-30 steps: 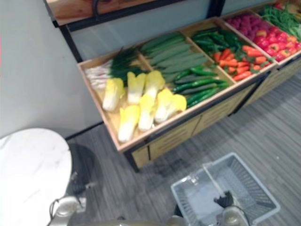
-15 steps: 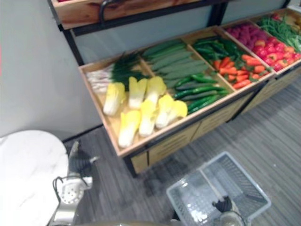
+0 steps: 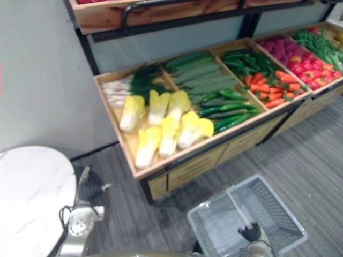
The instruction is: Pick vegetable in the basket
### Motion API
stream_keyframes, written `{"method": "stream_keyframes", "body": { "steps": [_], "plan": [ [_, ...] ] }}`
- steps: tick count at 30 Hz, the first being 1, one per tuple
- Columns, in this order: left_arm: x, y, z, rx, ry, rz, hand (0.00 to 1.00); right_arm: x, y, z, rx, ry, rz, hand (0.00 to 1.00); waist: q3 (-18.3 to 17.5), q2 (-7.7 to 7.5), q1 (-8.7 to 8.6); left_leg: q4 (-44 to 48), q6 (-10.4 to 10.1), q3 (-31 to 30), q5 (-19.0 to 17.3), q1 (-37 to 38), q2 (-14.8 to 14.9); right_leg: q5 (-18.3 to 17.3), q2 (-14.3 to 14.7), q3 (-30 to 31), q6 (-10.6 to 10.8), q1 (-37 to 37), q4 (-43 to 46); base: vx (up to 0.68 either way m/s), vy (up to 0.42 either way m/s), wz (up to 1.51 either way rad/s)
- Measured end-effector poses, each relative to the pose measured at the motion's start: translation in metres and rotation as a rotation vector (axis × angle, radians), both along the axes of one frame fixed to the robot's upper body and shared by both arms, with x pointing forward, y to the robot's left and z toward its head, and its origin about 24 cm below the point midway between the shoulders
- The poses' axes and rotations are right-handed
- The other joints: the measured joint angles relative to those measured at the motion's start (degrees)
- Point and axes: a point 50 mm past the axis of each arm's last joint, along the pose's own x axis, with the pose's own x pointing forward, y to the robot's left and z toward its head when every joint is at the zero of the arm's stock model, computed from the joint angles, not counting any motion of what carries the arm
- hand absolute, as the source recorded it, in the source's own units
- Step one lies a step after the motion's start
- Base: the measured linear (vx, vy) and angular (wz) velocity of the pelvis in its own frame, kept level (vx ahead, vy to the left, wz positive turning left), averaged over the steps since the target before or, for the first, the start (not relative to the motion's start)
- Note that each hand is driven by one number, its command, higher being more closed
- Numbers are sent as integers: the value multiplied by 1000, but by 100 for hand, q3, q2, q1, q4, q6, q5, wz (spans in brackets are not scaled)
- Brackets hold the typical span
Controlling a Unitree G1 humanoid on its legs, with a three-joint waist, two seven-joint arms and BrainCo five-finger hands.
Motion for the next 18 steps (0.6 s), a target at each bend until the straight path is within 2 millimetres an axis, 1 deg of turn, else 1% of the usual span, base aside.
{"method": "stream_keyframes", "body": {
  "steps": [3, 8, 10, 12, 18],
  "plan": [
    [-1, 4, -1, 9, 19, 1, 0, 6, 3, 0, 4, -9, 21, 100, 27, -29, 4, -30, -3, 125, -2, -29, 5, 1, -4, 37, 2, -121, 0, 2, 4, -15],
    [-1, 4, -2, 6, 43, 6, 0, 12, 9, 0, 14, -12, 54, 100, 50, -51, -7, -151, -17, 296, 33, -98, 50, 9, -5, -8, 13, -298, 2, 33, 1, -6],
    [2, 3, 2, 10, 24, 4, 0, 14, 11, 0, 14, -11, 66, 100, 51, -53, -18, -194, -28, 293, 45, -96, 61, 15, -24, -189, 19, -297, 2, 71, 11, 4],
    [7, 2, 12, 23, -22, -4, 0, 15, 12, 0, 15, -10, 74, 100, 56, -62, -24, -194, -31, 331, 47, -94, 68, 22, -37, -323, 25, -278, 3, 87, 17, 5],
    [16, -1, 37, 72, -132, -18, 0, 21, 13, 1, 15, -25, 79, 100, 89, -80, -47, -194, -33, 478, 47, 44, 43, 74, -89, -503, 56, -140, 3, 63, 24, 0]
  ]
}}
